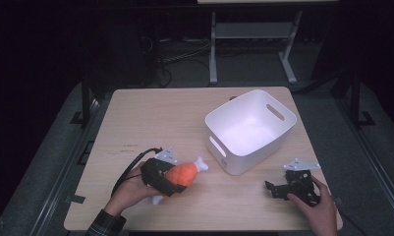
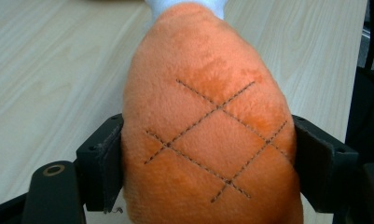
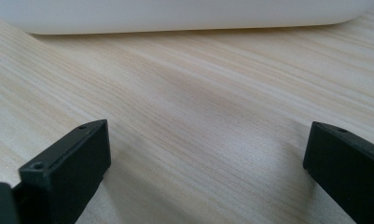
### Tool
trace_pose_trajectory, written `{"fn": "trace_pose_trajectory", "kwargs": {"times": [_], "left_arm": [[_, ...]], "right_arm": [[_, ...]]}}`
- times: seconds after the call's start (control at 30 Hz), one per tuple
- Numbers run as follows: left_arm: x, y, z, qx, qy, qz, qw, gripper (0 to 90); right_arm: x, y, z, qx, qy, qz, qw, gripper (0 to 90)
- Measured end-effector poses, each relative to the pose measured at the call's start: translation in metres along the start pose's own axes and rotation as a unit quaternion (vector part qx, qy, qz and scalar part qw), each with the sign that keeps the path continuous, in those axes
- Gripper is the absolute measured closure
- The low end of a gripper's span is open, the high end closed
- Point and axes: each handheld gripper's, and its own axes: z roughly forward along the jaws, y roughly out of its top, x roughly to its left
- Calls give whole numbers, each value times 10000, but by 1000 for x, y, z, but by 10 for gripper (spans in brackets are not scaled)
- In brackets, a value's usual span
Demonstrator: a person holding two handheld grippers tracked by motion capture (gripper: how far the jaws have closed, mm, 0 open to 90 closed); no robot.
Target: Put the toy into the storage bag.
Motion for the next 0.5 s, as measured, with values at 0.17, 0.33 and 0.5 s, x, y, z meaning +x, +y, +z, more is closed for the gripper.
{"fn": "trace_pose_trajectory", "kwargs": {"times": [0.17,0.33,0.5], "left_arm": [[2,4,-5,-62,32,28,10000,211],[4,9,-10,-82,50,55,9999,212],[5,13,-16,-100,57,89,9999,211]], "right_arm": [[0,0,0,-1,0,0,10000,2],[0,0,0,0,0,1,10000,2],[0,0,0,0,-1,3,10000,2]]}}
